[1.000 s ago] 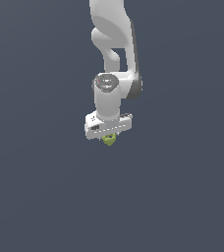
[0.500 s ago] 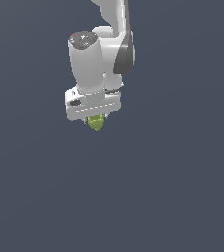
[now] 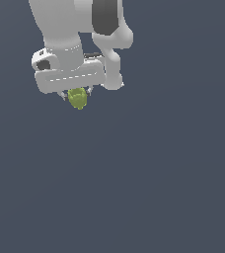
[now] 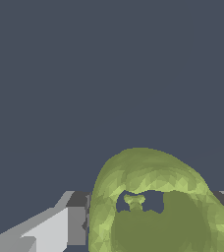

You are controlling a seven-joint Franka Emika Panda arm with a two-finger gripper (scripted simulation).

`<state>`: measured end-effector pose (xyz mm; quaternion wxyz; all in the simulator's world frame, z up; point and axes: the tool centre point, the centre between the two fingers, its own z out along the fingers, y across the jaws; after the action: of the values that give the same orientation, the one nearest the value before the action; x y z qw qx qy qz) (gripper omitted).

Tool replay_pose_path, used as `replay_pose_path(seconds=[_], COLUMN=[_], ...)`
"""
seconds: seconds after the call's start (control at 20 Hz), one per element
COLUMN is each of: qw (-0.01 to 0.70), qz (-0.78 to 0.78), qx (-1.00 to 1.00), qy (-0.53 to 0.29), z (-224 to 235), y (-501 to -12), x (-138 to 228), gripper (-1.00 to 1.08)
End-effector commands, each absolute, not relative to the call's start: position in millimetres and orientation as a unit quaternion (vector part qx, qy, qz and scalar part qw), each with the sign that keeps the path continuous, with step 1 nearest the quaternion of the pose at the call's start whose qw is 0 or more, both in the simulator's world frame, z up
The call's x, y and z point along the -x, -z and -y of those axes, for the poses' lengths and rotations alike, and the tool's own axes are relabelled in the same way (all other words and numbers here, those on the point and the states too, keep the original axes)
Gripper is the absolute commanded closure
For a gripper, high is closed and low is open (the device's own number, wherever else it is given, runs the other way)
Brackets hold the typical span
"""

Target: Pick up the object and move it to a goal position.

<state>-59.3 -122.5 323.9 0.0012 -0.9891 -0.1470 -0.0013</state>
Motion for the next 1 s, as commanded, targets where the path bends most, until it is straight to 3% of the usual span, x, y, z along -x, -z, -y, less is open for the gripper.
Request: replay_pose_path(seconds=[0.0, 0.5, 0.95], qw=[0.002, 0.001, 0.000], qz=[0.147, 0.147, 0.147], qx=[0.989, 0.989, 0.989], qy=[0.001, 0.000, 0.000], z=[136, 186, 211], y=[-351, -446, -493], x=[63, 73, 76], gripper=[1.08, 1.08, 1.08])
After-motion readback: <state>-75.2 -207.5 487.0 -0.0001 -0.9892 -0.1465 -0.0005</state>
